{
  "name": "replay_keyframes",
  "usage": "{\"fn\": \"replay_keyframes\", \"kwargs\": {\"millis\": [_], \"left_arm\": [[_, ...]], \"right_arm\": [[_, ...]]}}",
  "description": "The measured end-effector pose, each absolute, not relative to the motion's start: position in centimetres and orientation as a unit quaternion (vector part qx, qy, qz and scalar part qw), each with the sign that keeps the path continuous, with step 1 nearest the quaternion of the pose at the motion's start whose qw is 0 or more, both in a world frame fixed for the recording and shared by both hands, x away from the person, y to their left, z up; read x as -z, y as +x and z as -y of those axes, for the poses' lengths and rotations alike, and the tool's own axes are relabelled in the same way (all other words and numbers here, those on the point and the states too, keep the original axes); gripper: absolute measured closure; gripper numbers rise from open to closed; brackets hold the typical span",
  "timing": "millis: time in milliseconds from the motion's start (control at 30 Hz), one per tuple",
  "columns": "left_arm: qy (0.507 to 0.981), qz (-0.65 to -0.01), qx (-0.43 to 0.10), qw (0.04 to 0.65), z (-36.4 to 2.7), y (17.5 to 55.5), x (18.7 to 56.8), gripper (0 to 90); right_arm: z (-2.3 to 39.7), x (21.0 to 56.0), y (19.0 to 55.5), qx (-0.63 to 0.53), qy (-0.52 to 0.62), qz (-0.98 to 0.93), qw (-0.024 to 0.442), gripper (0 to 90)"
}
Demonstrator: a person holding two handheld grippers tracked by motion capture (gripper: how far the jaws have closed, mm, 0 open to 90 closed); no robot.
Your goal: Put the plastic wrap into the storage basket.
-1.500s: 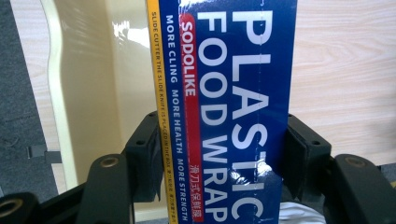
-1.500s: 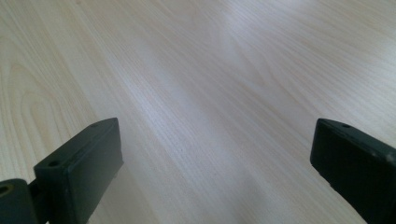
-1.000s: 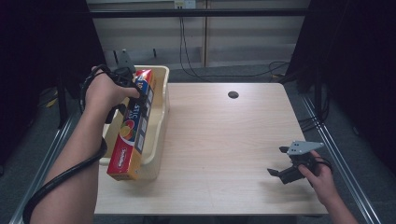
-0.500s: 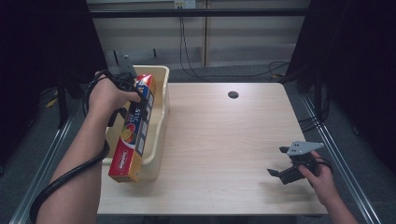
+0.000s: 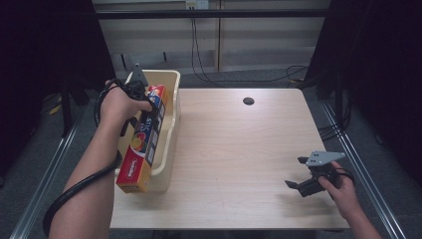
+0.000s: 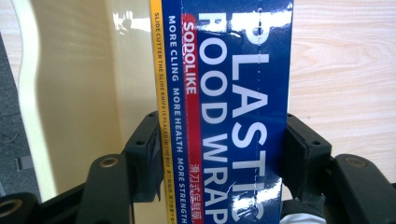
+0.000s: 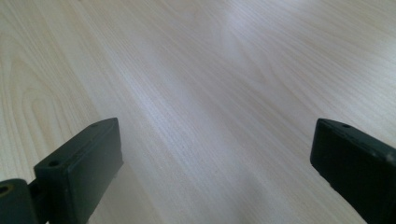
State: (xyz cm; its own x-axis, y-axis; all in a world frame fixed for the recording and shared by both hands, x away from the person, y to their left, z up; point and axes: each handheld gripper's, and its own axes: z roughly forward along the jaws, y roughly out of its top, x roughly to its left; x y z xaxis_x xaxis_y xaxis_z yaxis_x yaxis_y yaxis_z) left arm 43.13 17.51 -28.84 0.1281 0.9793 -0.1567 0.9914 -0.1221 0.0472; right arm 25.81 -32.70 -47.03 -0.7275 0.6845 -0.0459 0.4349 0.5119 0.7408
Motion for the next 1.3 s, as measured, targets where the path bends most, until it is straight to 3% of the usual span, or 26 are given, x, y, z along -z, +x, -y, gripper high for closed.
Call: {"fn": "replay_keyframes", "kwargs": {"millis": [1300], "left_arm": [[0.739, -0.669, 0.047, 0.069, -17.0, 44.0, 31.4, 40.3]], "right_arm": [[32.8, 47.0, 25.8, -0.368, 0.329, -0.853, 0.171, 2.0]]}}
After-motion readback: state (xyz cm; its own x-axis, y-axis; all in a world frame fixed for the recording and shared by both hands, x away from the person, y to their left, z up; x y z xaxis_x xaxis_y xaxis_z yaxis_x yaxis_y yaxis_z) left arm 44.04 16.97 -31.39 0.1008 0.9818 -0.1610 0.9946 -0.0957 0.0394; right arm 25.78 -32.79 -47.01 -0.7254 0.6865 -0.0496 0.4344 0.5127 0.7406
